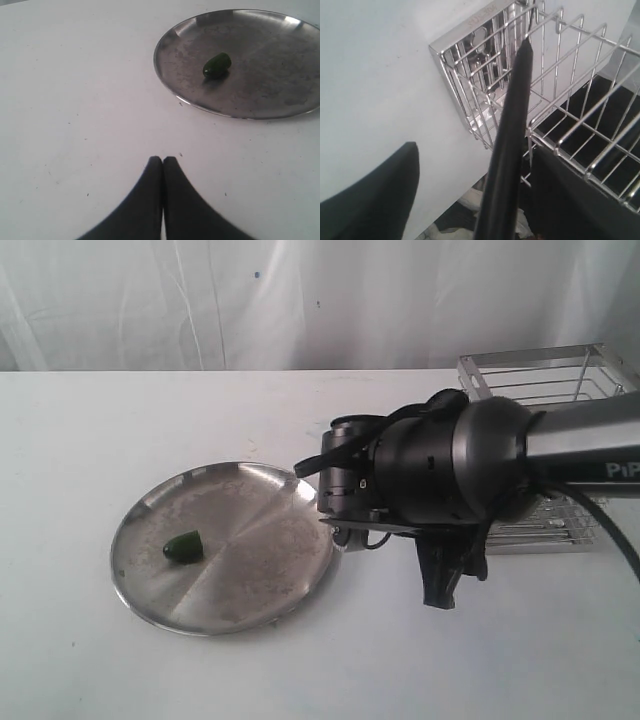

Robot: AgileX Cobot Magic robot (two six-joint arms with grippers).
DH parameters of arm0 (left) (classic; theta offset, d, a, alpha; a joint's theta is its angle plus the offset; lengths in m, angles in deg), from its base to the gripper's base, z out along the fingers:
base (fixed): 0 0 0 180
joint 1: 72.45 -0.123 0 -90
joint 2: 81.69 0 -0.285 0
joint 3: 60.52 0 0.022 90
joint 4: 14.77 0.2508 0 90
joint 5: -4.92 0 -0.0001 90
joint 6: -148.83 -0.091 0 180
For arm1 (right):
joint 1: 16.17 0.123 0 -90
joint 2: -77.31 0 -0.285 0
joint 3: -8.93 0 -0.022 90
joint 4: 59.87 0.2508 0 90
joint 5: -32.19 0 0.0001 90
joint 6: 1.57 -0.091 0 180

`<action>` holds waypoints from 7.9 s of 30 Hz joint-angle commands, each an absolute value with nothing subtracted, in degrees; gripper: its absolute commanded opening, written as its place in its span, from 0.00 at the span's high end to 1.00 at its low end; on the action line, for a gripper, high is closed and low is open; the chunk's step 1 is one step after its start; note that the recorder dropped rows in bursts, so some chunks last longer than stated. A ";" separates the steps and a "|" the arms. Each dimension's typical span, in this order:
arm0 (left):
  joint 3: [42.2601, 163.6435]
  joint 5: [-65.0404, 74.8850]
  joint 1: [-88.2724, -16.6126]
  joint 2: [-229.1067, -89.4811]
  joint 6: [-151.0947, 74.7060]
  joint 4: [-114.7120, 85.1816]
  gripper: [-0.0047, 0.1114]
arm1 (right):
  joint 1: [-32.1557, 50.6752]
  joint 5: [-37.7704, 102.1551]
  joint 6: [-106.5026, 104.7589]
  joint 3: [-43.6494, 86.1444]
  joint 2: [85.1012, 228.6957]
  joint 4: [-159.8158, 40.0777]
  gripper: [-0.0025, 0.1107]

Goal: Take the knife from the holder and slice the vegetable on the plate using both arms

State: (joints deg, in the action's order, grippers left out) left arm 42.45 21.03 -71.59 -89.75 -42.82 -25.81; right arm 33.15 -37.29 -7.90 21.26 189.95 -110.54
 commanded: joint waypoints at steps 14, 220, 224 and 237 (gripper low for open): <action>42.26 21.20 -71.14 -89.48 -42.93 -26.61 0.96 | 31.79 -37.77 -8.25 21.00 189.90 -113.49 0.67; 81.93 -23.88 -60.33 -186.41 -8.29 56.16 0.43 | 20.96 33.50 32.34 51.89 166.93 -0.33 0.98; 84.53 -23.76 -60.33 -188.95 -8.17 54.57 0.43 | 20.96 30.40 31.17 51.89 166.93 -0.33 0.98; 86.98 -19.64 -60.33 -192.91 -6.75 52.54 0.44 | 20.96 29.23 31.17 51.89 166.93 -0.21 0.98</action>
